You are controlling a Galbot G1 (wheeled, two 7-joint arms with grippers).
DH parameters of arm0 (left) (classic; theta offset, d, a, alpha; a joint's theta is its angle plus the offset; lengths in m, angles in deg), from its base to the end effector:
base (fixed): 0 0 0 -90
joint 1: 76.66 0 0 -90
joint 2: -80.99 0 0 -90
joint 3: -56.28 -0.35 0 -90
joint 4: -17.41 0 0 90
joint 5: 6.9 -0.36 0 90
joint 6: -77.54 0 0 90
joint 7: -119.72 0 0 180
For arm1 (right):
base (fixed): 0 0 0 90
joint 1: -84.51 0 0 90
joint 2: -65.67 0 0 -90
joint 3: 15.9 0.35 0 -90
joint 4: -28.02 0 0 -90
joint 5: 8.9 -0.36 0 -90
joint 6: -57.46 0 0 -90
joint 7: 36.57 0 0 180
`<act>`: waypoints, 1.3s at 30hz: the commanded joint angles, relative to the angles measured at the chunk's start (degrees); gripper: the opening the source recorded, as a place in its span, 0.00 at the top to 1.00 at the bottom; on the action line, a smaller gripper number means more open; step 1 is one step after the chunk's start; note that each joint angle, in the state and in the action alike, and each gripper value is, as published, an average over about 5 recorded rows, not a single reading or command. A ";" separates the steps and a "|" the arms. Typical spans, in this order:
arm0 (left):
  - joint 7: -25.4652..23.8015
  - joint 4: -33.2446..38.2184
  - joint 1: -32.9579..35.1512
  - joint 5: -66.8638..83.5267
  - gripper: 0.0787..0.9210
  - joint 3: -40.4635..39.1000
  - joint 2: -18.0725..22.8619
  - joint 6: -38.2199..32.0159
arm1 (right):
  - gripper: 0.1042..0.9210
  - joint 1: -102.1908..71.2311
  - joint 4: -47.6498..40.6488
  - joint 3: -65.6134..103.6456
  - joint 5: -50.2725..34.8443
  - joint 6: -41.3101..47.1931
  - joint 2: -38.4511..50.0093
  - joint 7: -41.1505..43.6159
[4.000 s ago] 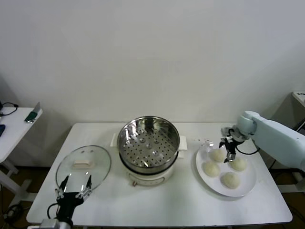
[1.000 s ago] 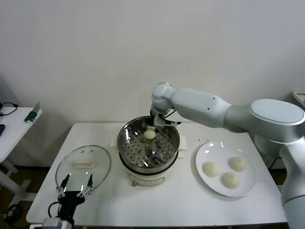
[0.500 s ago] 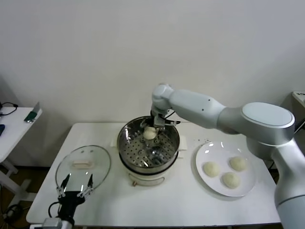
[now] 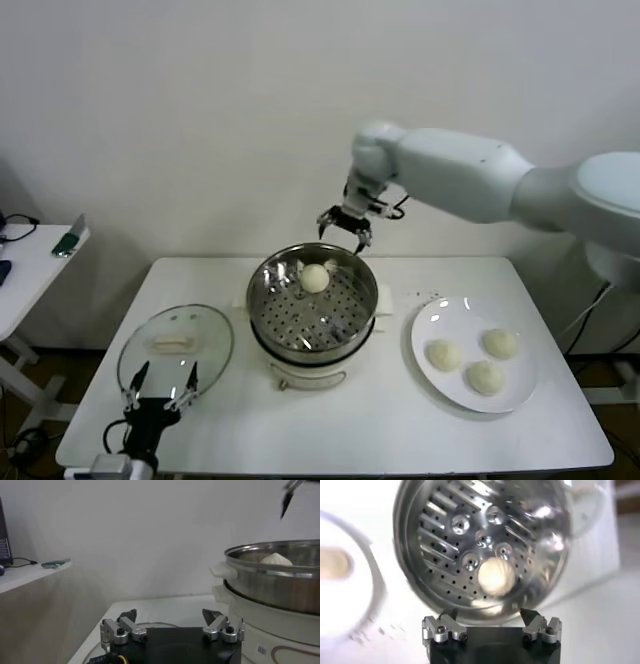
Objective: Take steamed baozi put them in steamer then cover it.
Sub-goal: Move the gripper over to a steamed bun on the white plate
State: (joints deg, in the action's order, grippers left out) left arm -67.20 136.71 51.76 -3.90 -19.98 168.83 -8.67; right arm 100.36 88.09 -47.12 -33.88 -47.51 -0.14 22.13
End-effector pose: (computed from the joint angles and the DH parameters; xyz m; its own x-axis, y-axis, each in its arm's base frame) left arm 0.1327 0.0811 -0.3234 -0.9736 -0.0755 0.2154 -0.0549 0.9935 0.0998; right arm 0.6141 0.0264 0.0062 -0.1972 -0.2564 0.9462 -0.6974 -0.6416 -0.3193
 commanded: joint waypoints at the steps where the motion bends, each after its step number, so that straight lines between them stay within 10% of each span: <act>1: -0.07 0.03 -0.13 0.04 0.12 0.02 -0.06 -0.03 | 0.12 8.33 6.22 -10.05 -23.26 19.43 11.73 0.25; 16: -0.14 -0.13 -0.47 0.08 0.12 0.31 0.10 0.14 | 0.12 -1.96 26.46 -12.28 -13.71 34.05 28.91 -11.50; 39: -0.12 0.03 0.14 -0.27 0.12 0.65 0.88 0.36 | 0.12 -25.75 15.78 5.41 -0.90 36.67 25.45 -15.04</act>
State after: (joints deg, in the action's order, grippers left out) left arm -67.32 136.78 51.88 -4.10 -19.33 169.73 -8.29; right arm 79.37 105.51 -45.02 -36.75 -11.79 25.18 7.79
